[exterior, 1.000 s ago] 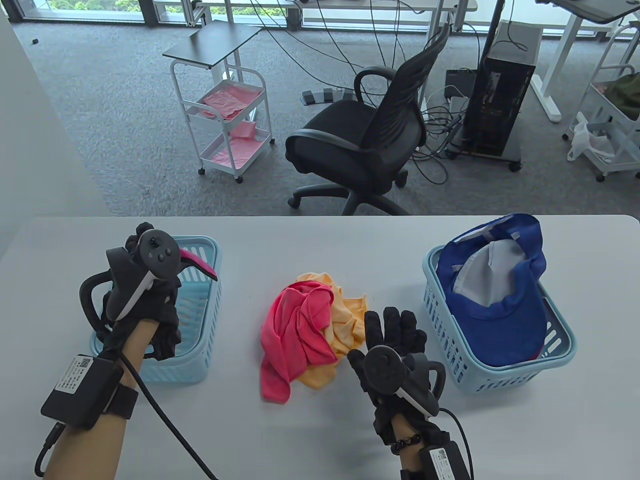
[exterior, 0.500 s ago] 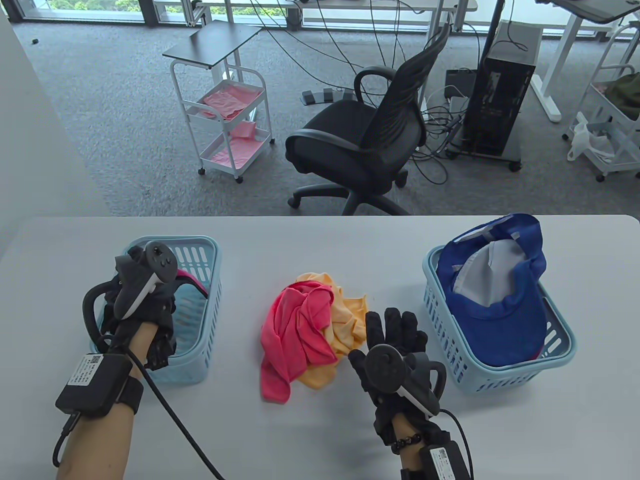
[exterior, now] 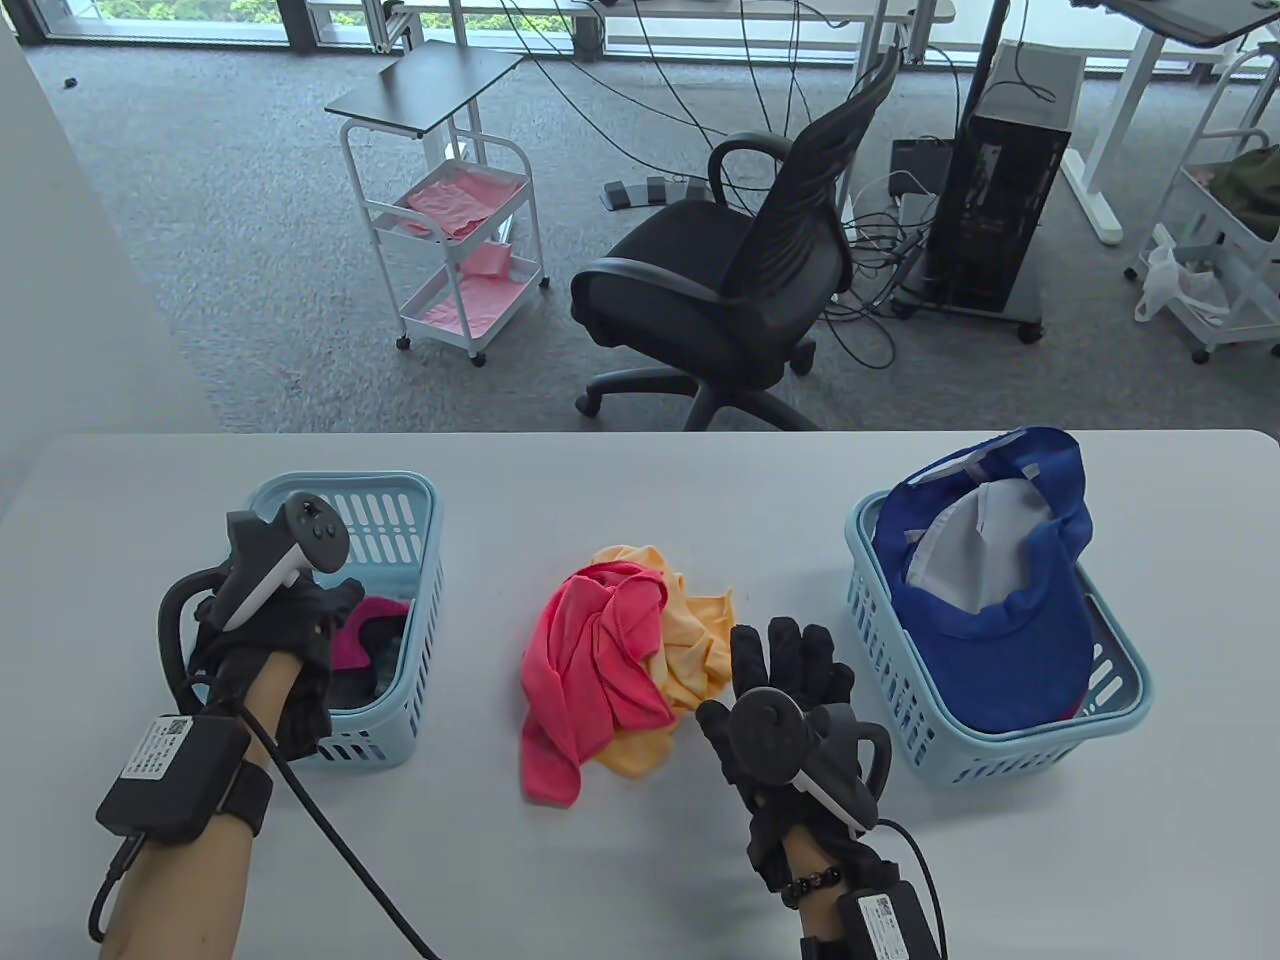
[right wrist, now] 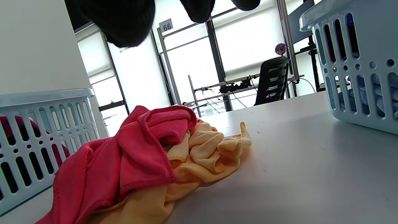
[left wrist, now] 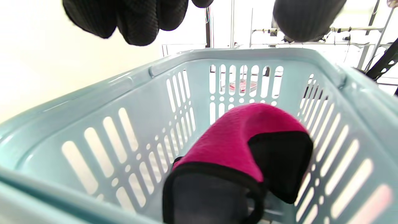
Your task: Sort apparel and towels into hand baskets
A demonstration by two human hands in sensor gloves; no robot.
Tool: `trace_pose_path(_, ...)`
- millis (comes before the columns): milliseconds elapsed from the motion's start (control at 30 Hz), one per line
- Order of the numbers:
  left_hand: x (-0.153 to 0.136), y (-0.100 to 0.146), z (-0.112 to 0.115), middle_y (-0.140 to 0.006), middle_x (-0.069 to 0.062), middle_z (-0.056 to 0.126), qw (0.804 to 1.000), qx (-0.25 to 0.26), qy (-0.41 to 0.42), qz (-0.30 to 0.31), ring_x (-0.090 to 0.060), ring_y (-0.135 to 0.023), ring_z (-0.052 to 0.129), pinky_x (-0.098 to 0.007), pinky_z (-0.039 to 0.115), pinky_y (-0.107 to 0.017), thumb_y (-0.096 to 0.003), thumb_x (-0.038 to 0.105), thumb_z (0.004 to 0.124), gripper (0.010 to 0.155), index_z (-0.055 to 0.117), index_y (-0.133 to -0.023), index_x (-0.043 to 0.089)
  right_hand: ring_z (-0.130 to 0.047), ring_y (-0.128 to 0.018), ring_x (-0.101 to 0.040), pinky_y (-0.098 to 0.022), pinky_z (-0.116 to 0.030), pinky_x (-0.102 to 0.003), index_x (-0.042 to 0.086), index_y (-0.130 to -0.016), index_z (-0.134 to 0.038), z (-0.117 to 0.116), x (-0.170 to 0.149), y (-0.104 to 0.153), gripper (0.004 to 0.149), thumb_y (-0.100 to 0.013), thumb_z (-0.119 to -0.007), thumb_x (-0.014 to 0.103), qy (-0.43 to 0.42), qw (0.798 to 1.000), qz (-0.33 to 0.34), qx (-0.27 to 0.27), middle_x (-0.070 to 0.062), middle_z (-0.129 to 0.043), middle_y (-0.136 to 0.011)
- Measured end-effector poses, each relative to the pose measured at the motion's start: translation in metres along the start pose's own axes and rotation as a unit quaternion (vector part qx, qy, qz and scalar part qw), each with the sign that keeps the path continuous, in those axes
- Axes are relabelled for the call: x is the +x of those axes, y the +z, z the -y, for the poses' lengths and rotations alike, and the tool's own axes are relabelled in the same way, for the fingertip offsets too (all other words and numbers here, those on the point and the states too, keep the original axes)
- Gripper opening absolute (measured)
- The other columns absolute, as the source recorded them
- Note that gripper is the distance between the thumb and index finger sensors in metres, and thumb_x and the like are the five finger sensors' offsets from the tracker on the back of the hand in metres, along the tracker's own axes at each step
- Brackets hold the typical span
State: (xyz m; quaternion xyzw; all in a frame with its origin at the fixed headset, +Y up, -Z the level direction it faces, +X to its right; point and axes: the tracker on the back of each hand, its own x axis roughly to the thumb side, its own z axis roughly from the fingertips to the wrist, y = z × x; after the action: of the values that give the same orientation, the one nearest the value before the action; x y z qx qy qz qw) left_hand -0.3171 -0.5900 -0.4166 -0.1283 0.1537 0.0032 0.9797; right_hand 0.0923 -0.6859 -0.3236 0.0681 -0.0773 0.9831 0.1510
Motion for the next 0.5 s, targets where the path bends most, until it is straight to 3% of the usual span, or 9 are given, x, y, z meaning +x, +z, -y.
trace_pose_path(267, 0.023, 0.02, -0.015, -0.12, -0.034, 0.038, 0.996, 0.065, 0.024, 0.053, -0.058, -0.108, 0.058, -0.068, 0.056, -0.076, -0.0547, 0.062, 0.063, 0.093, 0.027, -0.118, 0.004, -0.024, -0.098, -0.062, -0.068, -0.032, -0.077, 0.006, -0.112, -0.04, 0.0, 0.0, 0.0, 0.078, -0.054, -0.074, 0.045, 0.001, 1.0, -0.001, 0.001, -0.033, -0.026, -0.112)
trace_pose_path(500, 0.075, 0.058, -0.025, -0.119, -0.036, 0.034, 0.983, 0.11, 0.034, 0.143, -0.06, -0.107, 0.056, -0.068, 0.055, -0.076, -0.0548, 0.063, 0.061, 0.098, 0.018, -0.117, 0.001, -0.024, -0.098, -0.062, -0.068, -0.032, -0.077, 0.006, -0.112, -0.04, 0.0, 0.0, 0.0, 0.077, -0.054, -0.074, 0.045, 0.002, 1.0, -0.004, -0.001, -0.033, -0.026, -0.112)
